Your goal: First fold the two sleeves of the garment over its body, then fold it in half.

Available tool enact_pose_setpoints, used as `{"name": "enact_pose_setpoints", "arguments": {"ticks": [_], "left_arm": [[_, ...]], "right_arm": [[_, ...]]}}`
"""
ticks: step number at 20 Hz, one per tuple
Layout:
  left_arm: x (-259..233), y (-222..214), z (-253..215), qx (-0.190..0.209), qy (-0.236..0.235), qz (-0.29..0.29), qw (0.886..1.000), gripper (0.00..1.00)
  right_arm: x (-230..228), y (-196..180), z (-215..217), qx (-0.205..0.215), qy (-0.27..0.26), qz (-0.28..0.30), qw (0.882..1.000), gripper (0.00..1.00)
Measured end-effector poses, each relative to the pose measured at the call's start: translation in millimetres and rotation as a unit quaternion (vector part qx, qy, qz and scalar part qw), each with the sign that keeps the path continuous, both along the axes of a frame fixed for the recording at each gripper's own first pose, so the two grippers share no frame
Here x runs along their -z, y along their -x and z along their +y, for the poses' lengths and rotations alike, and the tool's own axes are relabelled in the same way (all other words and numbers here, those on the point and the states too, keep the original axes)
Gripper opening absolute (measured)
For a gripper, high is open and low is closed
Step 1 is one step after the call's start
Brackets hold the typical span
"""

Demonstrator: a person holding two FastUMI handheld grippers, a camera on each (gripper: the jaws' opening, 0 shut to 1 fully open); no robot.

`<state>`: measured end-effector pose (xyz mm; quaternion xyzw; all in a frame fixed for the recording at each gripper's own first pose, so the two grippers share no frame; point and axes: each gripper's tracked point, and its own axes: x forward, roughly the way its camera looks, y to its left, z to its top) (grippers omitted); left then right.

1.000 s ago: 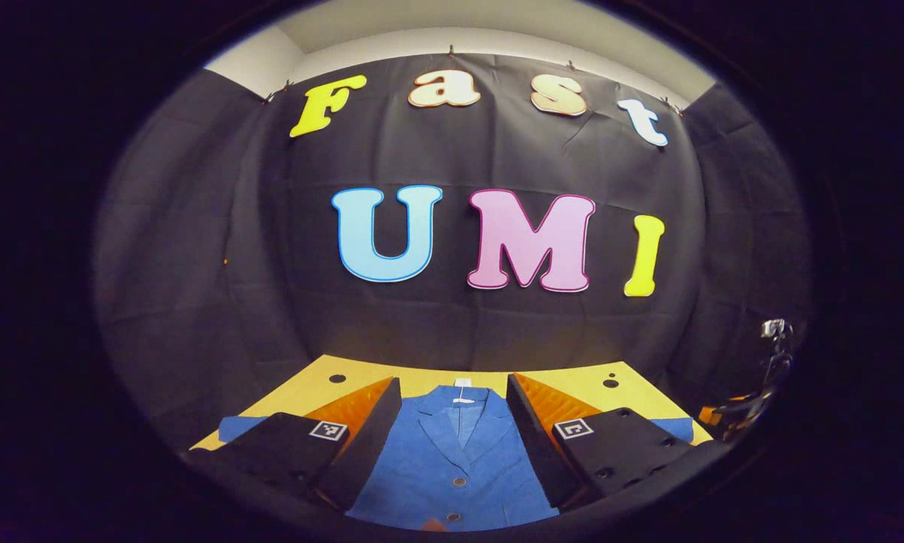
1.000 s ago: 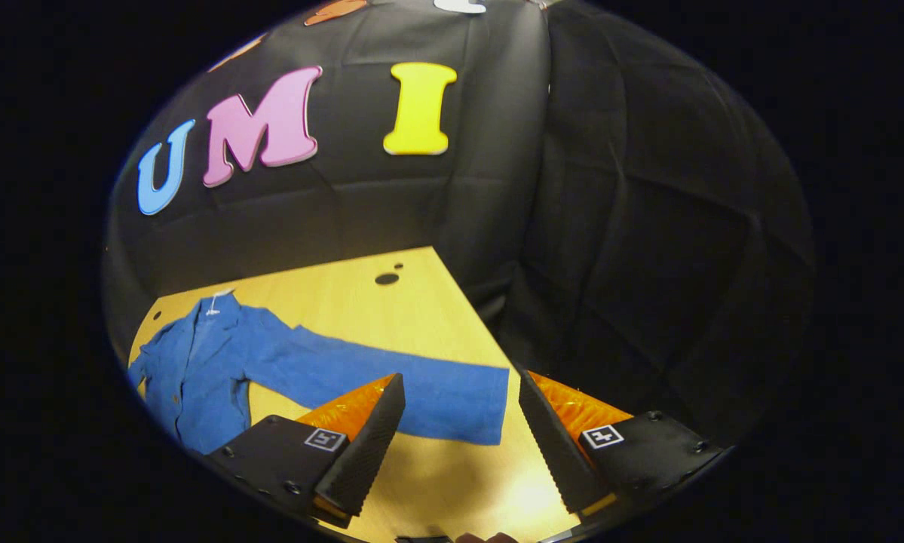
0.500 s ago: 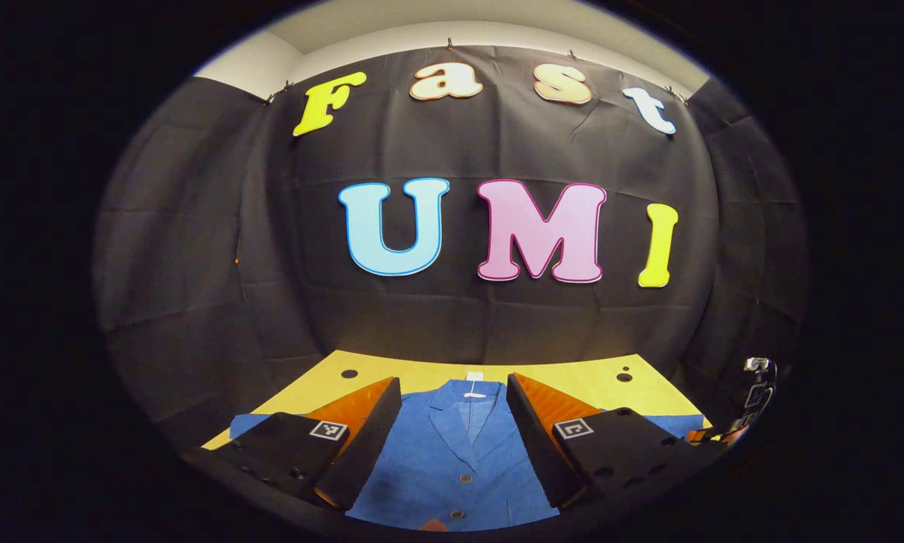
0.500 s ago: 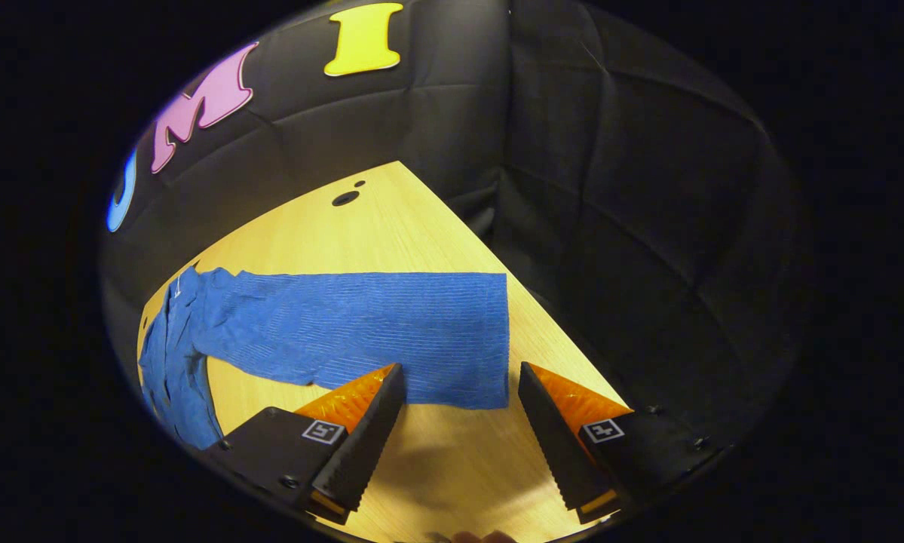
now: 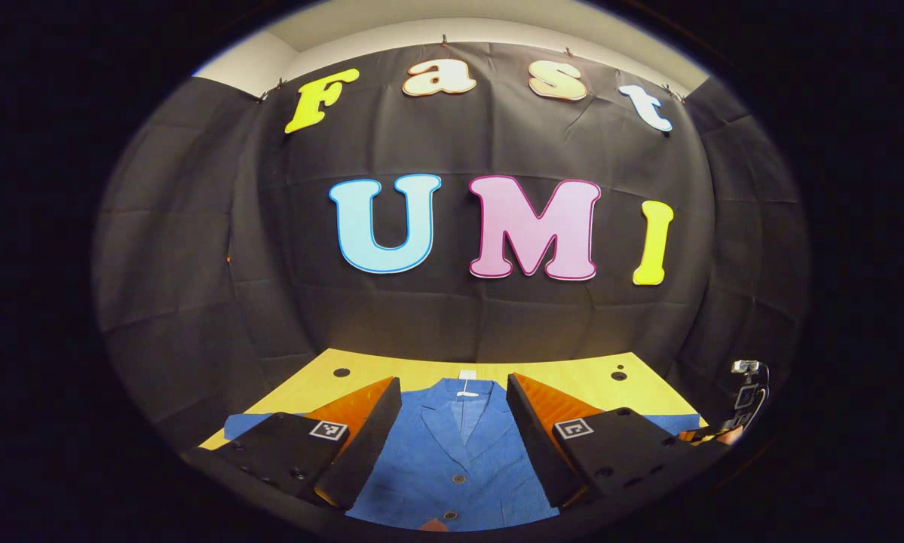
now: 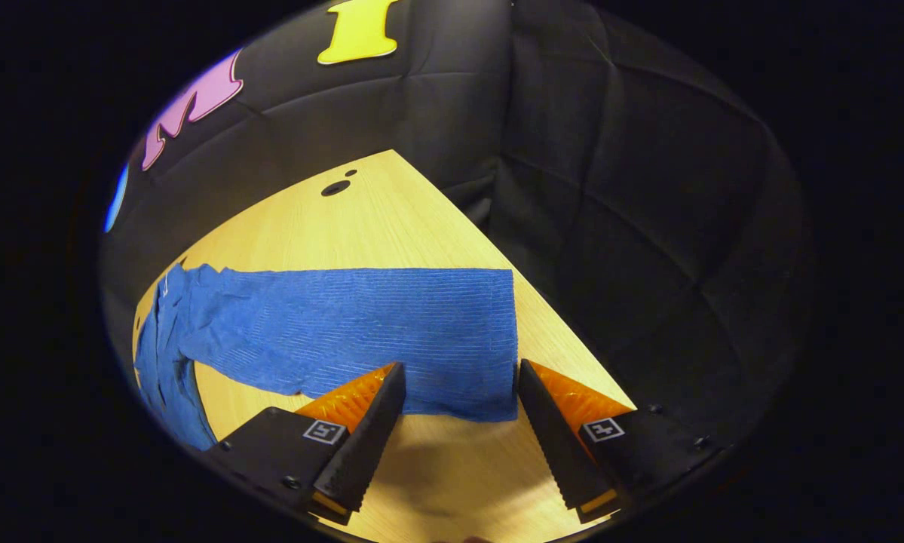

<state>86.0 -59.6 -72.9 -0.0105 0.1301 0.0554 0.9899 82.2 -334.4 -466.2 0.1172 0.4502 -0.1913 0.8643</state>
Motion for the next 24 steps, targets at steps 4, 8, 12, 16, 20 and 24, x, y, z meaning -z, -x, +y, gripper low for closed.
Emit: {"name": "enact_pose_setpoints", "arguments": {"ticks": [4,8,12,16,20,24], "left_arm": [[0,3,2,0.006,-0.002,-0.001,1.000,0.82],[-2,7,8,0.006,-0.006,-0.004,1.000,0.82],[-1,15,13,0.002,-0.012,0.000,1.000,0.82],[-1,22,19,-0.004,-0.019,-0.001,1.000,0.82],[0,29,17,0.008,-0.006,-0.012,1.000,0.82],[-8,34,23,0.039,-0.009,-0.028,0.999,0.82]], "right_arm": [[3,-5,-6,0.026,-0.015,0.005,1.000,0.67],[1,0,-10,0.060,-0.041,0.005,0.997,0.36],[3,-5,-10,0.062,-0.039,0.006,0.997,0.06],[-14,-6,-4,0.036,-0.033,-0.010,0.999,0.02],[-50,-8,2,0.001,0.006,-0.046,0.999,0.02],[-106,-11,29,-0.024,0.041,-0.100,0.994,0.02]]}}
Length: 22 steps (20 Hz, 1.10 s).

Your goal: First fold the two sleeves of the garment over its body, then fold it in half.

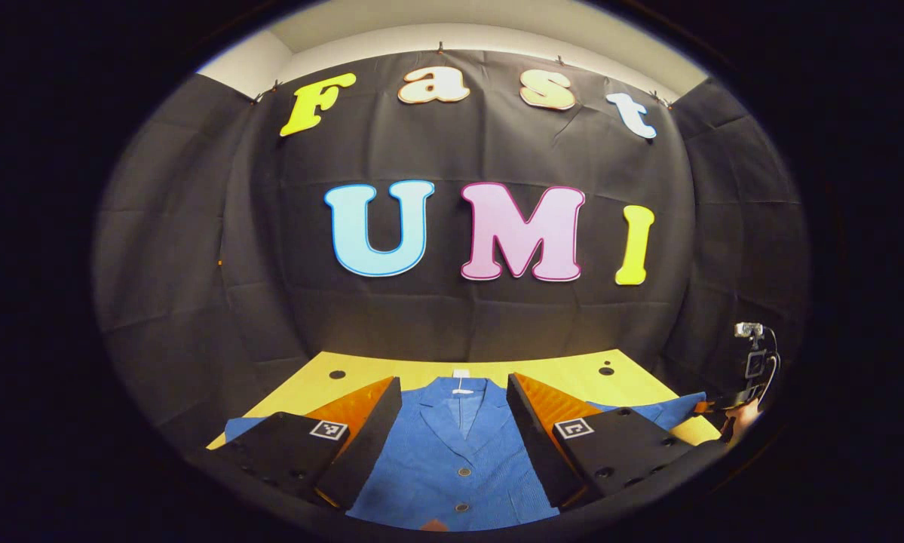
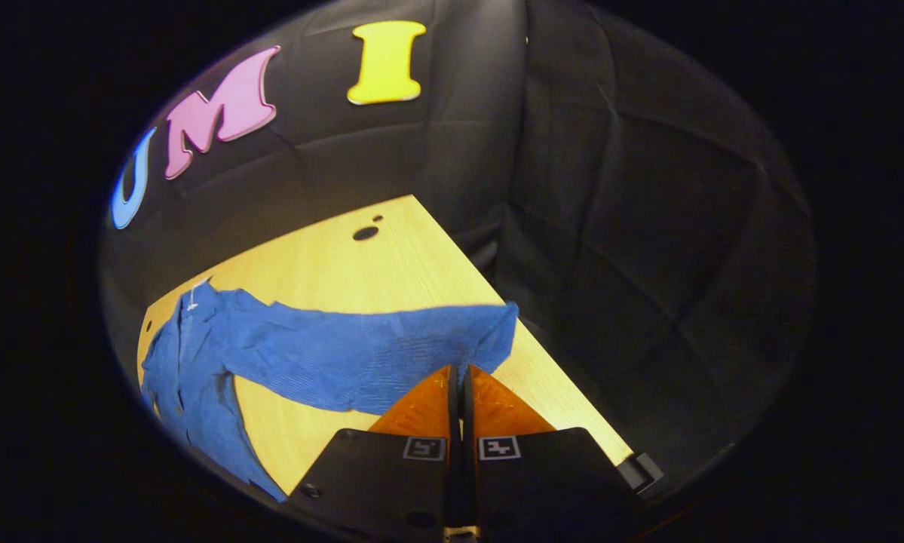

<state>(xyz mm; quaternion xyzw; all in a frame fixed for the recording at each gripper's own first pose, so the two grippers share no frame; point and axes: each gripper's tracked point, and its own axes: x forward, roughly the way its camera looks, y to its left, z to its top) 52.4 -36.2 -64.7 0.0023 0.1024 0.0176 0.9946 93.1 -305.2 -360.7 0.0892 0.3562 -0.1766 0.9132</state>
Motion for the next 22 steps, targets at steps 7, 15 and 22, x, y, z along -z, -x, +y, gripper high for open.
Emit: {"name": "enact_pose_setpoints", "arguments": {"ticks": [7,15,22], "left_arm": [[8,4,32,0.020,0.028,-0.007,0.999,0.82],[20,28,99,-0.017,0.042,0.001,0.999,0.82],[35,73,175,-0.096,0.038,0.017,0.995,0.82]], "right_arm": [[-63,-16,89,-0.060,0.007,-0.038,0.997,0.02],[-109,-117,258,-0.159,-0.074,-0.061,0.983,0.02],[-127,-165,402,-0.221,-0.117,-0.068,0.966,0.02]]}}
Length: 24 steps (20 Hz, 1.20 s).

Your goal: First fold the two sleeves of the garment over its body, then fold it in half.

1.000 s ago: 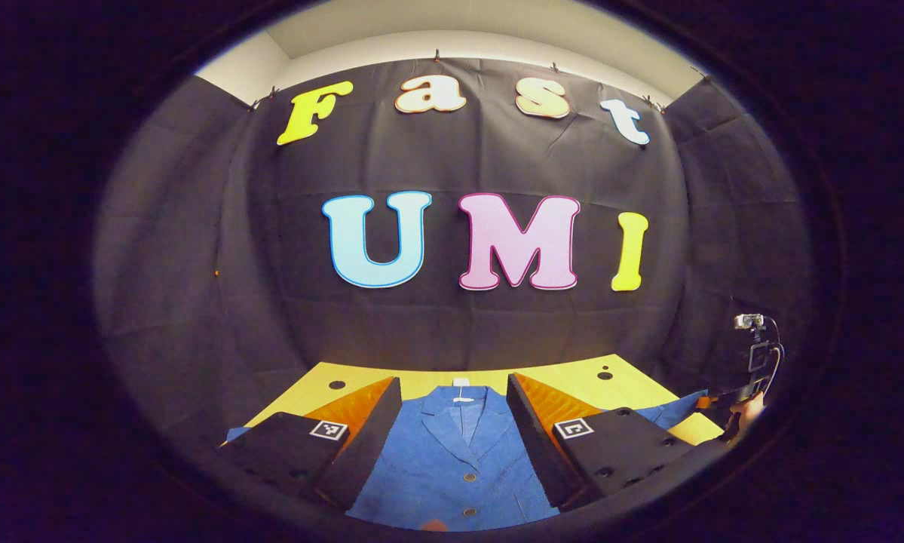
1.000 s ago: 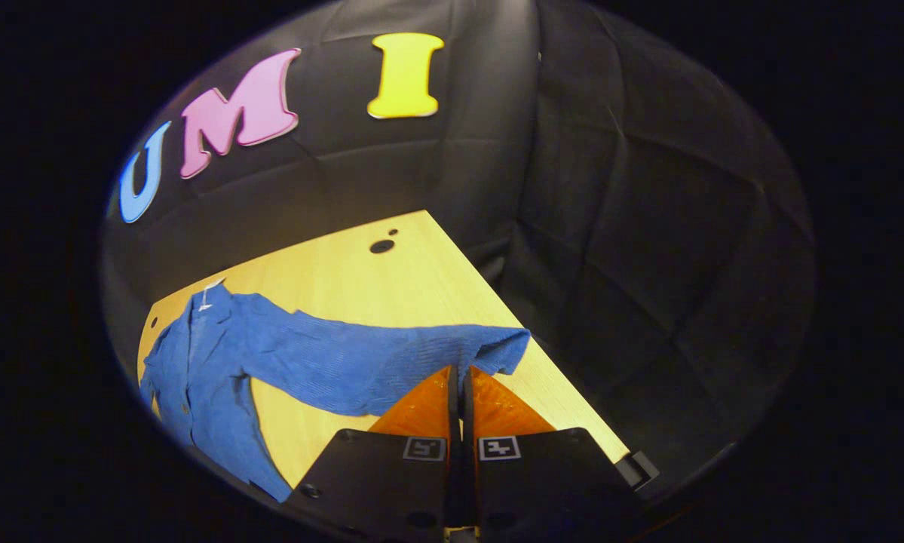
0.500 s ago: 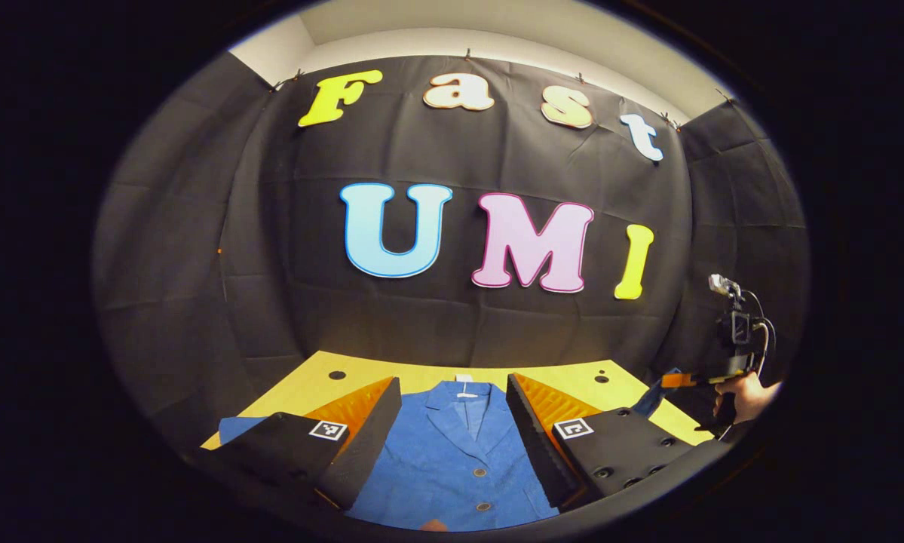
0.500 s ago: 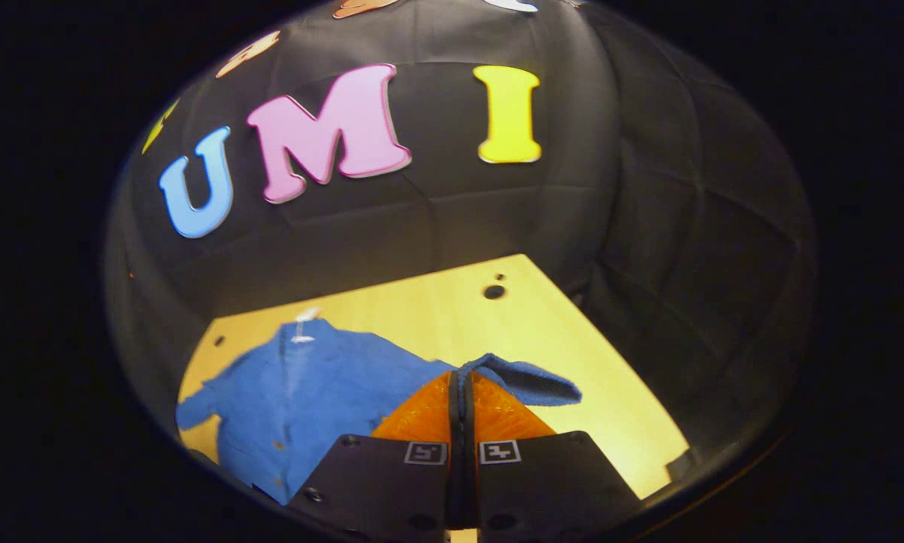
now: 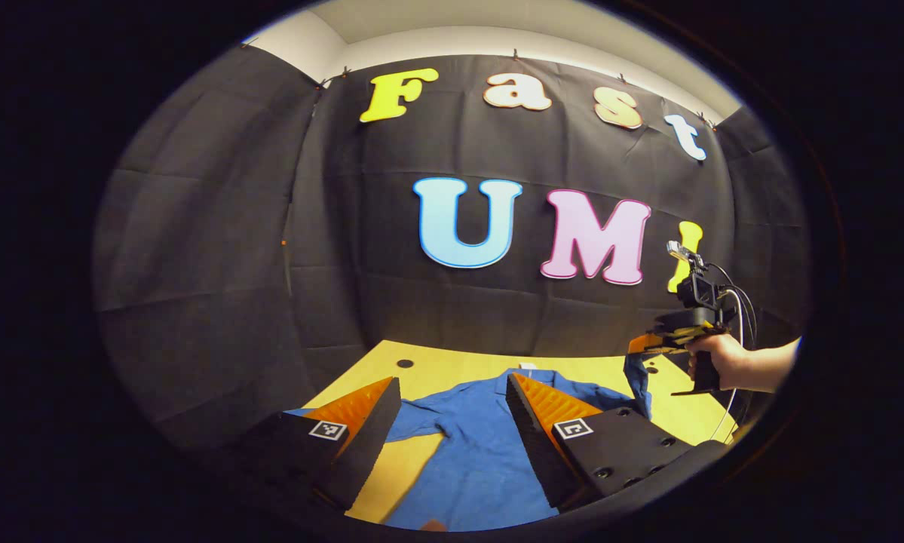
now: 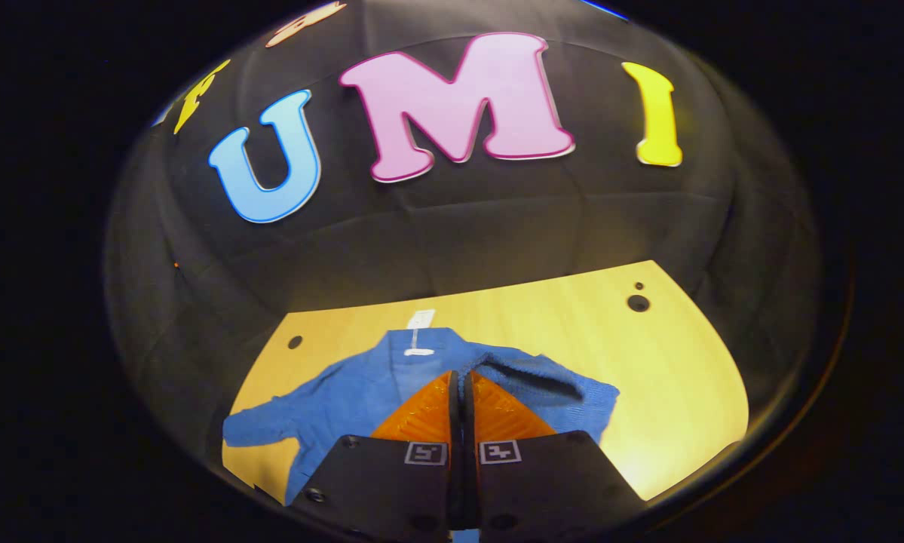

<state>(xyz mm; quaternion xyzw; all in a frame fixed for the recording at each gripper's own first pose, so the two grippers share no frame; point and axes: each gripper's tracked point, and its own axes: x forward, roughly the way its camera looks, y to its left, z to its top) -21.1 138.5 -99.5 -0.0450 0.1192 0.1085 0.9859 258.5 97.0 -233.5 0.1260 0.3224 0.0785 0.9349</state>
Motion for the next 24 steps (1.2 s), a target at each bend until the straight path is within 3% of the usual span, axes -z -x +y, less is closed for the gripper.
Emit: {"name": "enact_pose_setpoints", "arguments": {"ticks": [5,13,19,24], "left_arm": [[10,25,33,-0.046,0.008,0.015,0.999,0.82],[34,63,70,-0.100,0.003,0.063,0.993,0.82],[44,70,83,-0.122,0.015,0.082,0.989,0.82],[47,62,82,-0.129,0.005,0.089,0.988,0.82]], "right_arm": [[5,-19,110,-0.061,-0.010,-0.016,0.998,0.02],[104,-3,232,-0.103,-0.018,0.065,0.992,0.01],[150,-16,272,-0.109,-0.017,0.095,0.989,0.01],[191,-1,286,-0.143,-0.012,0.141,0.980,0.02]]}}
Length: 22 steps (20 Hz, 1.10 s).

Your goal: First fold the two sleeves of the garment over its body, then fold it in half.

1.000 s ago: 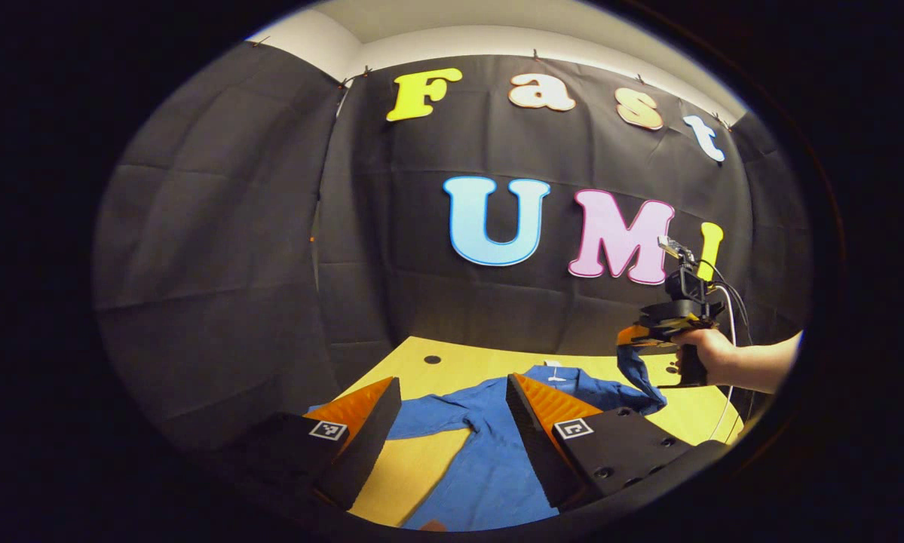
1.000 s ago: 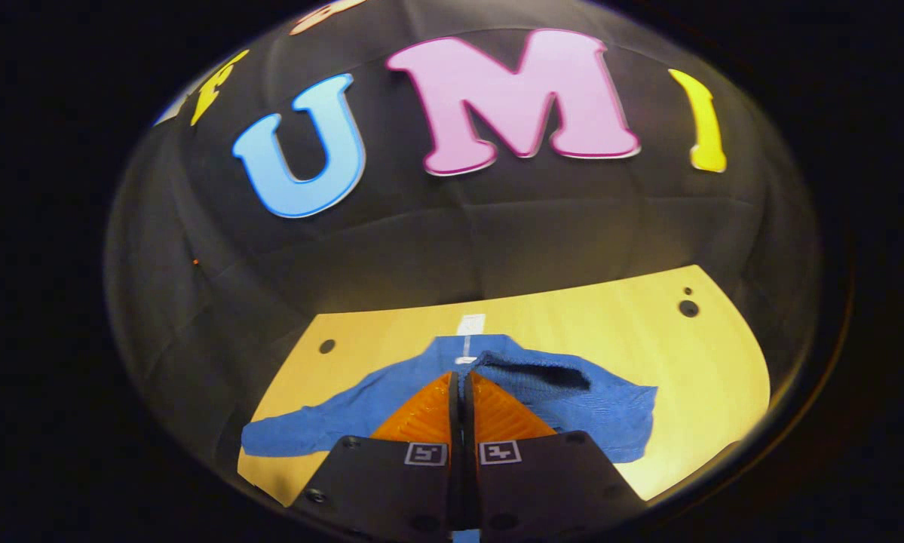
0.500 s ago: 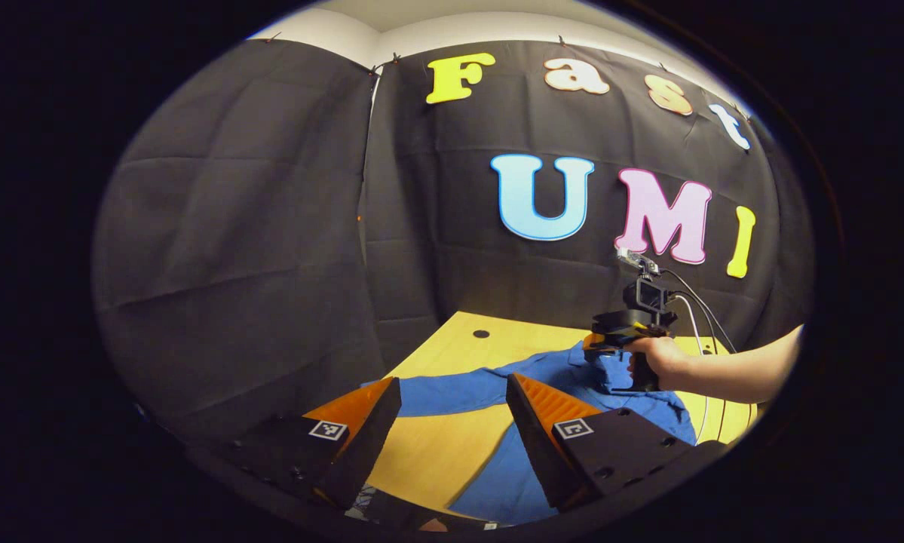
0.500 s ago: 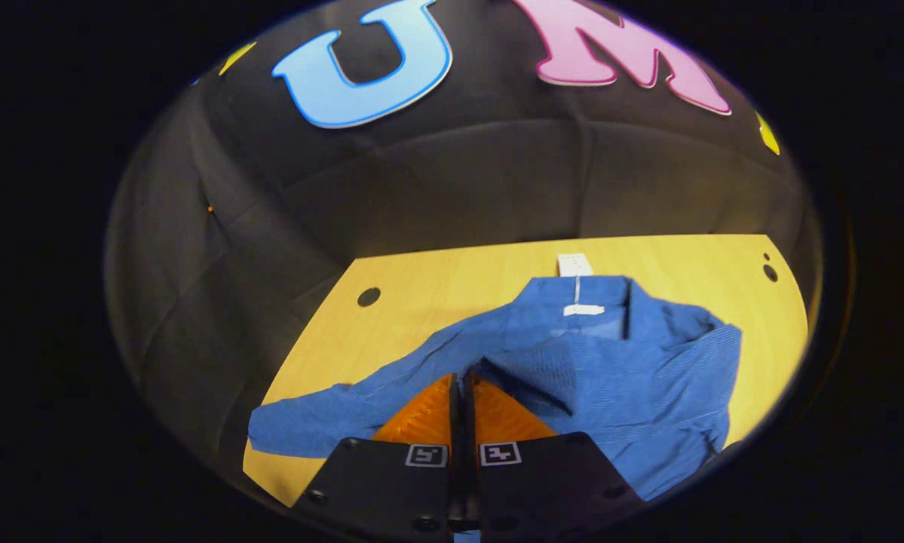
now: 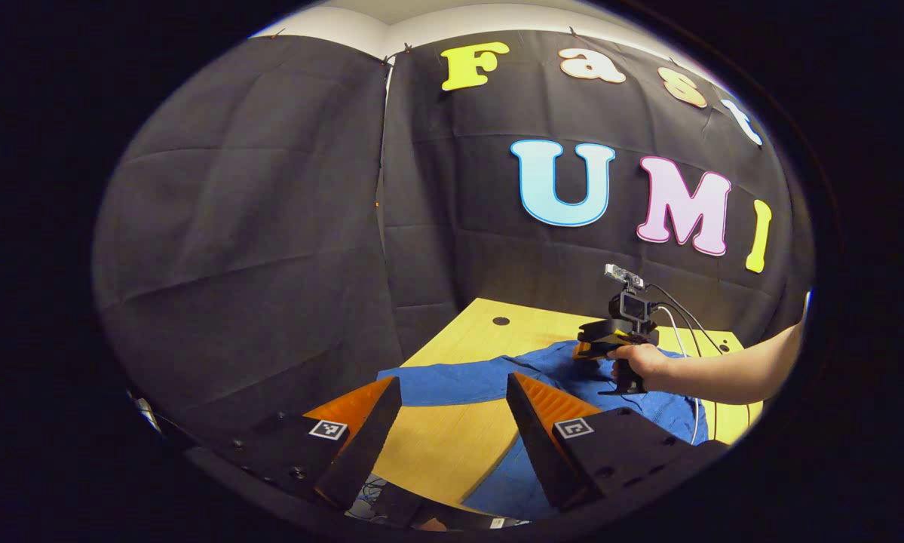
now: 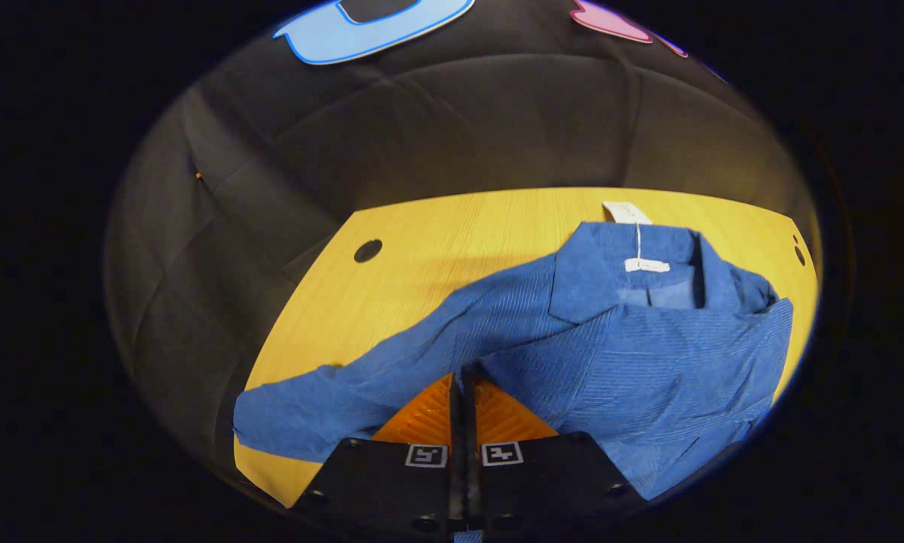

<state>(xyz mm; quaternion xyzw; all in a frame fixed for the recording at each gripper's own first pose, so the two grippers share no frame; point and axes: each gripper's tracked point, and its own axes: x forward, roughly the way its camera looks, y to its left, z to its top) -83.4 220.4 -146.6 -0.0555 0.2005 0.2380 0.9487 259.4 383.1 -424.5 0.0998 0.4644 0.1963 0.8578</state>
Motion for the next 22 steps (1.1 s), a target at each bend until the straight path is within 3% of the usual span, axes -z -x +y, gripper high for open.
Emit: {"name": "enact_pose_setpoints", "arguments": {"ticks": [2,4,7,10,11,12,13,14,15,18,20,22], "left_arm": [[-3,-4,-5,0.006,-0.008,0.000,1.000,0.82],[-4,-9,-7,0.014,-0.013,-0.003,1.000,0.82],[-7,-15,-12,0.018,-0.006,-0.010,1.000,0.82],[-7,-23,-18,0.025,0.000,-0.017,1.000,0.82],[-7,-24,-19,0.029,-0.002,-0.017,0.999,0.82],[-8,-25,-20,0.033,-0.006,-0.020,0.999,0.82],[-8,-26,-19,0.036,-0.010,-0.024,0.999,0.82],[-8,-29,-18,0.039,-0.011,-0.031,0.999,0.82],[-5,-29,-16,0.039,-0.008,-0.035,0.999,0.82],[11,-33,0,0.034,-0.015,-0.027,0.999,0.82],[14,-37,11,0.038,-0.027,-0.030,0.998,0.82],[16,-47,21,0.045,-0.035,-0.039,0.998,0.82]], "right_arm": [[-3,4,14,-0.016,-0.030,-0.003,0.999,0.08],[-17,12,20,-0.032,-0.057,-0.003,0.998,0.41],[-38,6,5,-0.064,-0.043,-0.059,0.995,0.91],[-78,8,-19,-0.089,-0.018,-0.130,0.987,0.94],[-96,8,-32,-0.088,-0.008,-0.158,0.983,0.86],[-115,9,-47,-0.081,0.001,-0.189,0.979,0.87],[-137,12,-64,-0.070,0.002,-0.221,0.973,0.95],[-158,17,-84,-0.056,0.006,-0.246,0.968,0.88],[-178,27,-107,-0.044,0.009,-0.263,0.964,0.95],[-242,66,-193,0.022,0.013,-0.306,0.952,0.96],[-290,98,-261,0.084,0.014,-0.353,0.932,0.96],[-339,134,-329,0.143,0.049,-0.413,0.898,0.95]]}}
